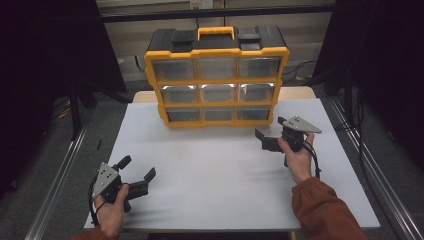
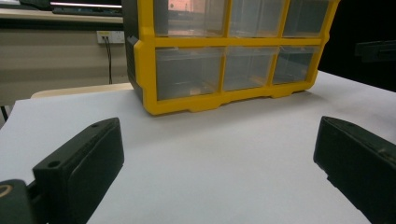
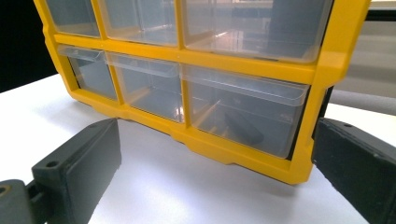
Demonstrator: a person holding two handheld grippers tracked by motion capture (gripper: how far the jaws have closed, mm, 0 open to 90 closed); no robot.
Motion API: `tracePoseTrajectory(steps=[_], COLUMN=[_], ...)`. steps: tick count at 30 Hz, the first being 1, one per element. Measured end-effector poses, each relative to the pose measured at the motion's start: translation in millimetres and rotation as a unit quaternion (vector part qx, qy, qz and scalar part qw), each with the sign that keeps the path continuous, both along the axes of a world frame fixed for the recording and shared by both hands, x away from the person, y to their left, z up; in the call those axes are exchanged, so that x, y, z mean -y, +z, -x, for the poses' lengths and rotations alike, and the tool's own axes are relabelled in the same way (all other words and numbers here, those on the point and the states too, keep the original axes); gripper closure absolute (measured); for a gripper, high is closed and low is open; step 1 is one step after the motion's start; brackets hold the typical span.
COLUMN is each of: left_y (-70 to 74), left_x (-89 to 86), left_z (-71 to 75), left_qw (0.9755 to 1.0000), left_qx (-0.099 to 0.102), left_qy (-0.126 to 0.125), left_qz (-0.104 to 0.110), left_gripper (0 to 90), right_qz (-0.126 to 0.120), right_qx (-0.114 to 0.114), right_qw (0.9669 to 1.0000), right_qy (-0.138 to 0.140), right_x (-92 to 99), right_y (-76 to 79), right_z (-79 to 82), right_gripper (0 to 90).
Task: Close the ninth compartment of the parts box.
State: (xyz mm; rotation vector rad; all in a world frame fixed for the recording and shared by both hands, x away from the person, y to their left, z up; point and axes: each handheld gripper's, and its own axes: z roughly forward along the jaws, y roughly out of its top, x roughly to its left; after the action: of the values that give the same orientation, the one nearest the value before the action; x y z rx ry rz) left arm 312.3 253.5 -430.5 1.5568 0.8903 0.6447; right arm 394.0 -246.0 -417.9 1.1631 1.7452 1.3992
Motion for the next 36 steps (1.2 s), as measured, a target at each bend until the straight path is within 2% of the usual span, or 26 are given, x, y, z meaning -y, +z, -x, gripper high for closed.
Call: tracePoseTrajectory(steps=[23, 33, 36], left_y=[0.0, 0.2, 0.1], left_x=[-0.1, -1.4, -1.3], left_z=[0.5, 0.7, 0.8], left_qw=[0.9999, 0.9999, 0.9998], left_qx=[0.0, 0.001, 0.001], left_qy=[0.009, 0.016, 0.017], left_qz=[0.004, 0.0, 0.005], left_gripper=[1.7, 1.7, 1.7], right_qz=[-0.007, -0.012, -0.013], right_qx=[0.034, 0.032, 0.033], right_qw=[0.999, 0.9988, 0.9986], right_qy=[-0.027, -0.036, -0.04], right_x=[12.0, 17.7, 19.3], right_y=[5.9, 1.7, 1.4], right_z=[41.0, 58.8, 64.2], right_gripper=[0.6, 0.6, 0.6])
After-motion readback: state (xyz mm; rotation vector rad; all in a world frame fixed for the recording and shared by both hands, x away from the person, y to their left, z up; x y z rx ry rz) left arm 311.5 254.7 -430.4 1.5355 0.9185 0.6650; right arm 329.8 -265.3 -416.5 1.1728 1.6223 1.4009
